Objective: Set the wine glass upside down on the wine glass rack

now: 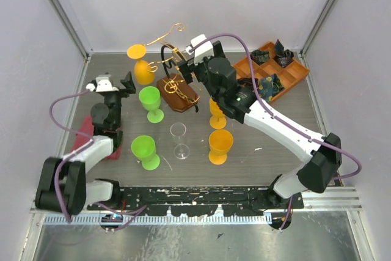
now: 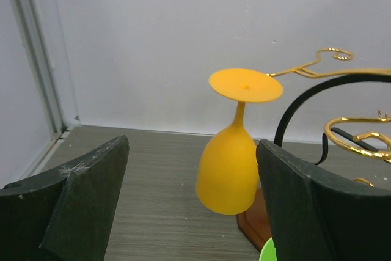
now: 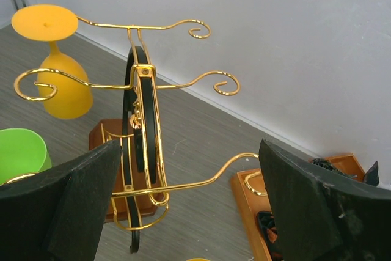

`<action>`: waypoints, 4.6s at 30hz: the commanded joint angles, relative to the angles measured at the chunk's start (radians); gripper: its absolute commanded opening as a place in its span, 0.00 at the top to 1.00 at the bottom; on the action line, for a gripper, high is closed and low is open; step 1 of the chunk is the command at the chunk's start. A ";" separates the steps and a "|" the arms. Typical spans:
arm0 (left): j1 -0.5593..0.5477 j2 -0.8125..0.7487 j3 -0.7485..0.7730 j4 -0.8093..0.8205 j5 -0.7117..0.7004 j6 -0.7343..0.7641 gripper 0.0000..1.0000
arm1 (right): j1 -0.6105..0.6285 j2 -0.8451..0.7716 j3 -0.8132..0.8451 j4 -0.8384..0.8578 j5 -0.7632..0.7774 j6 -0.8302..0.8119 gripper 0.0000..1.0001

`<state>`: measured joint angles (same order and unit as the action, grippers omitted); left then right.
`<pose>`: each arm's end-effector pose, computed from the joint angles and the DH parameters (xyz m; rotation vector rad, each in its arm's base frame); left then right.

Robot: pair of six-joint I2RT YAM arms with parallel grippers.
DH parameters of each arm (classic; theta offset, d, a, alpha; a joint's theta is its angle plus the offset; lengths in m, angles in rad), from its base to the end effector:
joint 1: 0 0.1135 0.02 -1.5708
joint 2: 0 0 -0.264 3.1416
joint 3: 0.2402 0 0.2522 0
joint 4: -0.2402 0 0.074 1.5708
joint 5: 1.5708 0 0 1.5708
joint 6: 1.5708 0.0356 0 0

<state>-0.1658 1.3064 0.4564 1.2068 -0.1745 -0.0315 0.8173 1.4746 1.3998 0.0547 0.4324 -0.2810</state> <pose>0.2574 -0.0368 0.2620 -0.0709 1.2178 -0.0663 0.2501 0.2448 0.4157 -0.5258 1.5001 0.0744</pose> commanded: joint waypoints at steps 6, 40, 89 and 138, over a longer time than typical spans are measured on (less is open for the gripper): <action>0.003 -0.293 0.174 -0.715 -0.124 -0.032 0.07 | -0.018 -0.030 0.112 -0.185 0.124 0.115 0.00; -0.027 -0.098 0.458 -1.219 0.076 -0.114 0.17 | -0.253 -0.156 0.009 -0.360 -0.030 0.312 0.01; -0.074 -0.417 0.780 -1.684 -0.154 0.029 1.00 | -0.251 -0.084 0.121 -0.386 -0.138 0.369 0.02; -0.423 -0.121 0.384 0.224 0.155 0.331 1.00 | -0.267 0.004 0.185 0.238 -0.818 1.436 0.06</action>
<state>-0.5800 1.2022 0.8436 1.3380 -0.0360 0.2588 0.5587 1.4883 1.5818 0.2062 -0.3809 1.1183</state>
